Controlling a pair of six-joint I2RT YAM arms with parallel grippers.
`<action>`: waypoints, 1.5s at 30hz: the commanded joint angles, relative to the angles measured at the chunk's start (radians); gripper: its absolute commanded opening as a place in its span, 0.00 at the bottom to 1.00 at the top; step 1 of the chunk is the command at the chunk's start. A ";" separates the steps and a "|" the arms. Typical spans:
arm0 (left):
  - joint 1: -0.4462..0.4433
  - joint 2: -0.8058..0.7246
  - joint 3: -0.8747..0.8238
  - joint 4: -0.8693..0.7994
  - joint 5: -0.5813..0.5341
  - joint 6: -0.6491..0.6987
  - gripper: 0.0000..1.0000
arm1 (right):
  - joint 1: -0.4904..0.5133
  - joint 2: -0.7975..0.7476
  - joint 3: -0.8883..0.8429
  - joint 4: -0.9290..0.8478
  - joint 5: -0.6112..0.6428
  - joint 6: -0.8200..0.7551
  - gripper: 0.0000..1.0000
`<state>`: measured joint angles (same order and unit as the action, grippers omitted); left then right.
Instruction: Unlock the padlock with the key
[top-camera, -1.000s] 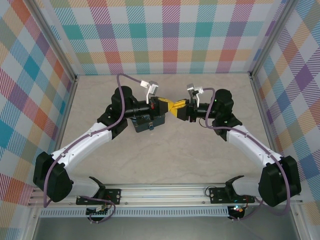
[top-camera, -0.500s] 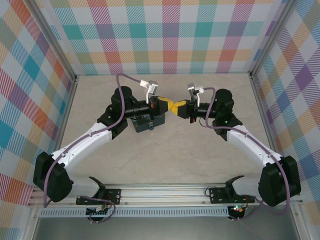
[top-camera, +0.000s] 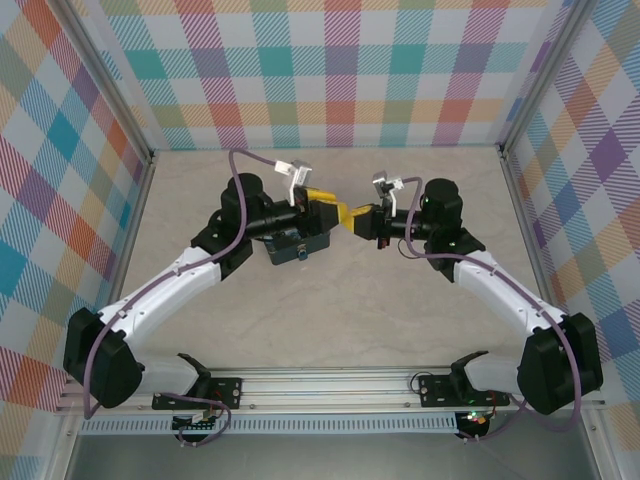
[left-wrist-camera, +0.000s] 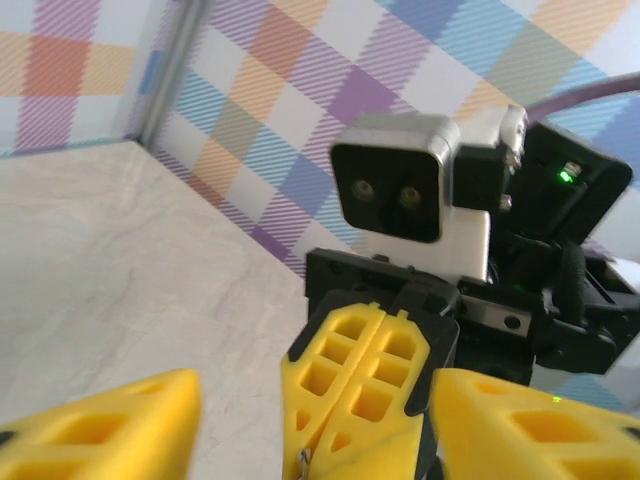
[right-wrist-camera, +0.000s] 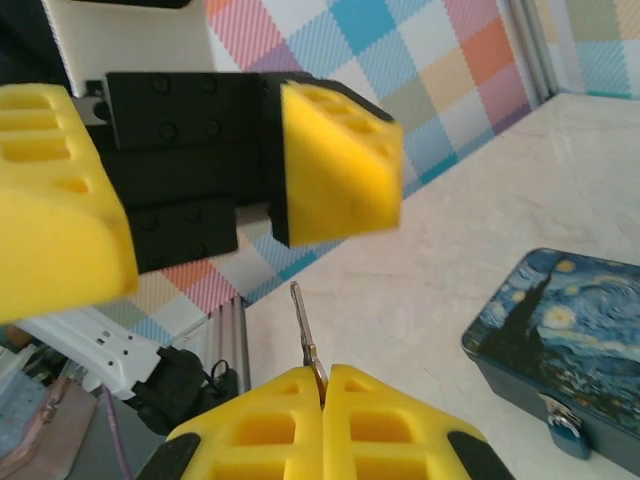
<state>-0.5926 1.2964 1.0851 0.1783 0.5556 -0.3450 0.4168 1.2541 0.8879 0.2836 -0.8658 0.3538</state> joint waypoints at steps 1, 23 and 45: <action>0.045 -0.063 -0.022 -0.125 -0.144 0.015 0.78 | 0.005 -0.033 0.034 -0.118 0.053 -0.087 0.00; 0.082 0.524 0.404 -0.669 -0.391 0.143 0.99 | 0.004 -0.089 0.027 -0.402 0.316 -0.216 0.00; -0.055 0.640 0.381 -0.692 -0.351 0.090 0.94 | -0.024 -0.179 0.028 -0.484 0.399 -0.249 0.01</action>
<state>-0.6109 1.9564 1.5364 -0.4671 0.1482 -0.2180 0.4015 1.0996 0.8909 -0.1833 -0.4767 0.1253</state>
